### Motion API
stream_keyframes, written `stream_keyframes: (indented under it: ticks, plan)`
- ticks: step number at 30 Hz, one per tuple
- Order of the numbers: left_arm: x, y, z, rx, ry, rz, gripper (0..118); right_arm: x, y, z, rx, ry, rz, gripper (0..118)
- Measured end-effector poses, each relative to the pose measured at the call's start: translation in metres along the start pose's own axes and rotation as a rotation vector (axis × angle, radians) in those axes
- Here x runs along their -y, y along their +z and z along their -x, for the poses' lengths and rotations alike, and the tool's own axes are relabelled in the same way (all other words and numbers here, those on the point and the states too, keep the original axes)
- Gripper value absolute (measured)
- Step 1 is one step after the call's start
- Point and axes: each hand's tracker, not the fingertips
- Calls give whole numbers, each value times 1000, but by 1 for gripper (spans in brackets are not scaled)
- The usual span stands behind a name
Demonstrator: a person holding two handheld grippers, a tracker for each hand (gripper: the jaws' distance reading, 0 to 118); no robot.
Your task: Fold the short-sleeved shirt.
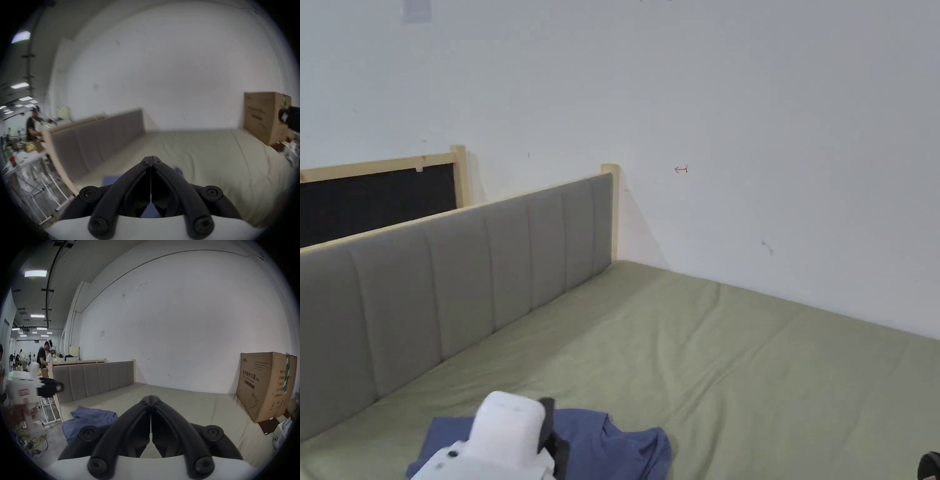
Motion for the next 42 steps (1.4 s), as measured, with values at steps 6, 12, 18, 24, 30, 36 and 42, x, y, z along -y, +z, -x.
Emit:
stream_keyframes:
  ticks: [6, 12, 18, 24, 30, 36, 42]
  plan:
    - [72, -155, 1, 127, -8, 545, 118, 17, 4, -23, 41, 38, 108, 0]
    - [97, -184, -35, 149, -110, 655, 110, 31, 4, -44, 106, 18, 205, 0]
    - [142, -246, -18, 103, -47, 720, 111, 43, -3, -54, 132, -23, 281, 0]
    - [111, -189, -31, -16, -102, 493, 2, 45, -3, -55, 119, -49, 304, 0]
    - [48, -153, 8, -7, -49, 376, 2, 35, 8, -56, 104, -83, 271, 0]
    - [-47, -100, -3, 69, -106, 124, 2, 25, 29, -65, 132, -88, 220, 0]
    - [-144, -44, -91, 283, -180, -107, 2, 10, 57, -87, 209, -134, 151, 0]
